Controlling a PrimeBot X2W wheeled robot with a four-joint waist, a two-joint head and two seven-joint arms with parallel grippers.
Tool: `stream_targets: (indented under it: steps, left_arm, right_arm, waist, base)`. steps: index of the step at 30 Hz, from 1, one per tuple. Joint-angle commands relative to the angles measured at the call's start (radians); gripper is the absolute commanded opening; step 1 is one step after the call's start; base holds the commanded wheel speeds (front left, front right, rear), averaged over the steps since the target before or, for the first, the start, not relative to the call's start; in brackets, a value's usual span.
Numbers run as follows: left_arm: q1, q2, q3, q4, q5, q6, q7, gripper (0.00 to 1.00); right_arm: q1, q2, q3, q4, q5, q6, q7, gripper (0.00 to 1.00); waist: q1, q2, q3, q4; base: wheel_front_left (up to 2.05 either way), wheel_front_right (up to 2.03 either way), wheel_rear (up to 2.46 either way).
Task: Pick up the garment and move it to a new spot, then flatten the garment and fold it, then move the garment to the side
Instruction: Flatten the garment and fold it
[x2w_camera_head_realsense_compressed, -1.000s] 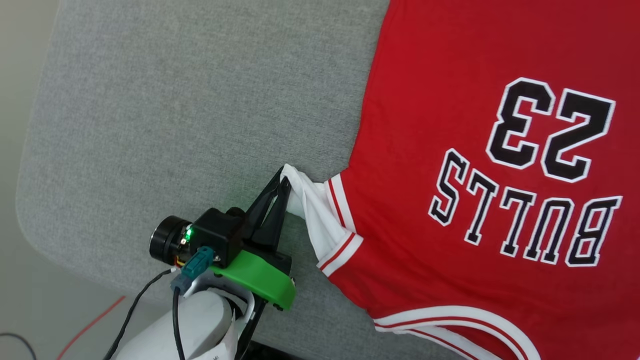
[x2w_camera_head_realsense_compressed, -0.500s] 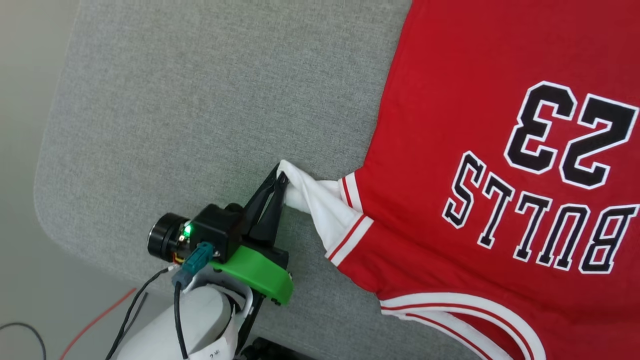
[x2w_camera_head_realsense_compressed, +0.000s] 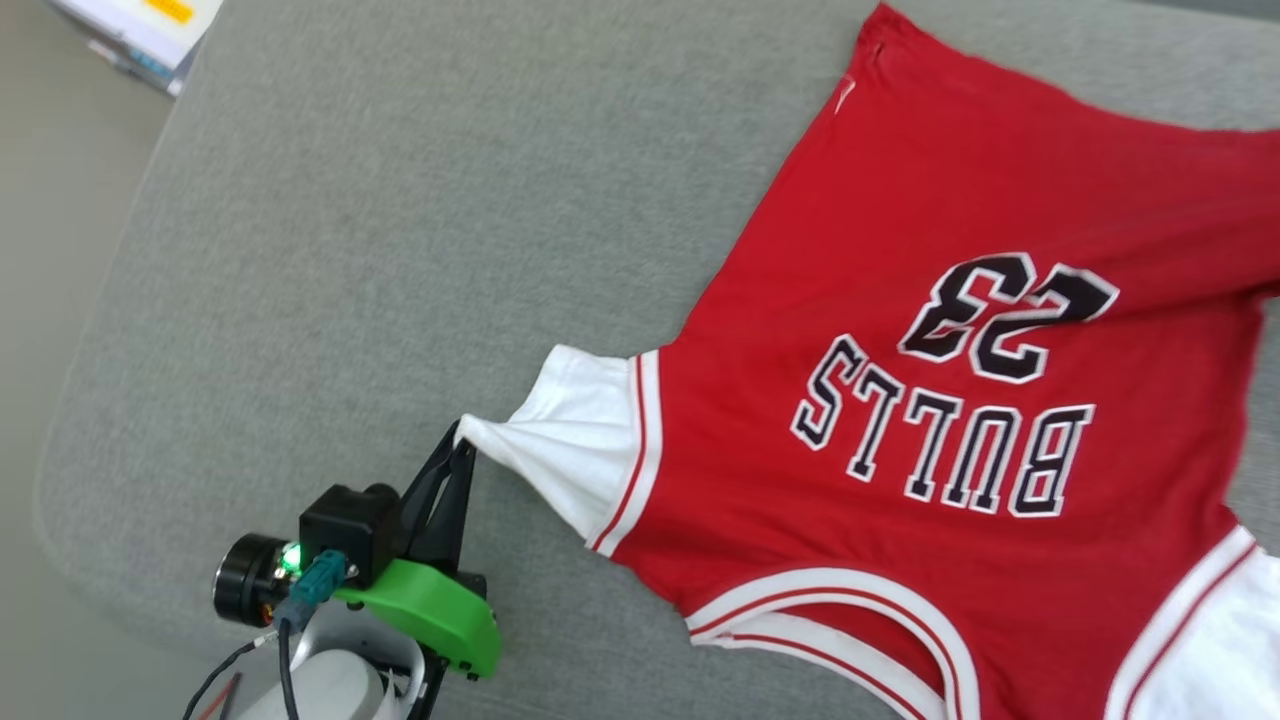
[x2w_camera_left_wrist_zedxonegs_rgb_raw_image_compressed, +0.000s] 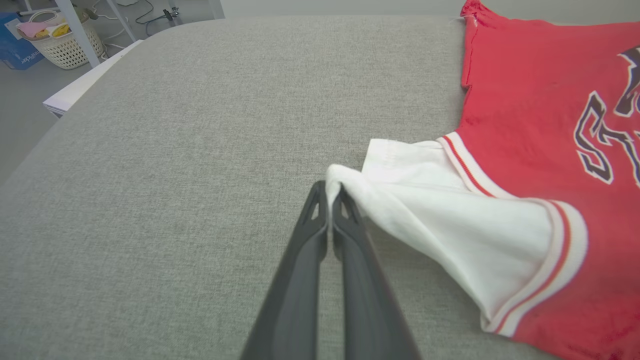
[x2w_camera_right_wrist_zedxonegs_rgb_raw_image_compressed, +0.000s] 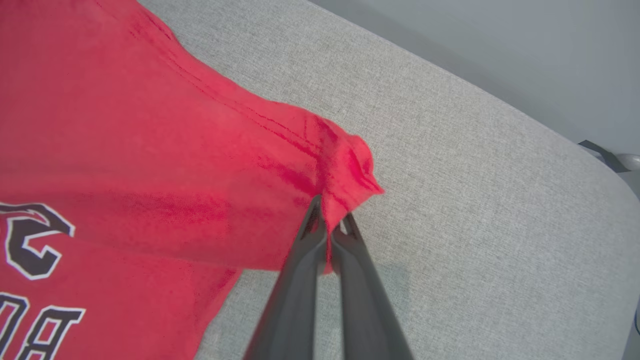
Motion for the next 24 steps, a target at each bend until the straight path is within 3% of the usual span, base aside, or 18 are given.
stream_targets:
  steps: [1, 6, 11, 12, 18, 23, 24]
  left_arm:
    - [0.02, 0.01, 0.01, -0.002, -0.008, 0.011, -0.006, 0.0]
    - [0.095, 0.036, 0.027, -0.006, -0.034, 0.032, -0.006, 0.0]
    - [0.136, 0.052, 0.05, -0.013, -0.044, 0.046, -0.006, 0.0]
    - [0.151, 0.056, 0.062, -0.019, -0.047, 0.05, -0.006, 0.0]
    - [0.158, 0.054, 0.07, -0.016, -0.05, 0.048, -0.006, 0.0]
    - [0.156, 0.047, 0.069, -0.01, -0.05, 0.043, -0.006, 0.0]
    - [0.155, 0.046, 0.068, -0.008, -0.05, 0.041, -0.006, 0.0]
  right_arm:
    - [0.046, -0.019, 0.012, -0.019, 0.022, -0.001, -0.024, 0.0]
    - [0.264, -0.096, 0.047, -0.108, 0.098, -0.001, -0.107, 0.0]
    - [0.454, -0.127, 0.049, -0.161, 0.149, -0.001, -0.147, 0.0]
    - [0.573, -0.12, 0.025, -0.182, 0.181, -0.001, -0.175, 0.0]
    - [0.82, -0.053, -0.009, -0.187, 0.222, -0.001, -0.228, 0.0]
    - [0.919, 0.034, -0.034, -0.144, 0.219, -0.001, -0.266, 0.0]
    - [0.924, 0.047, -0.047, -0.14, 0.215, -0.001, -0.276, 0.04]
  waist:
    - [0.0, 0.0, -0.118, -0.118]
    - [0.0, 0.0, -0.177, -0.199]
    - [0.0, 0.0, -0.197, -0.242]
    - [0.0, 0.0, -0.2, -0.253]
    - [0.0, 0.0, -0.196, -0.25]
    - [0.0, 0.0, -0.191, -0.243]
    - [0.0, 0.0, -0.193, -0.243]
  base:
    - [0.0, 0.0, 0.0]
    - [0.0, 0.0, 0.0]
    - [0.0, 0.0, 0.0]
    - [0.0, 0.0, 0.0]
    - [0.0, 0.0, 0.0]
    - [0.0, 0.0, 0.0]
    - [0.0, 0.0, 0.0]
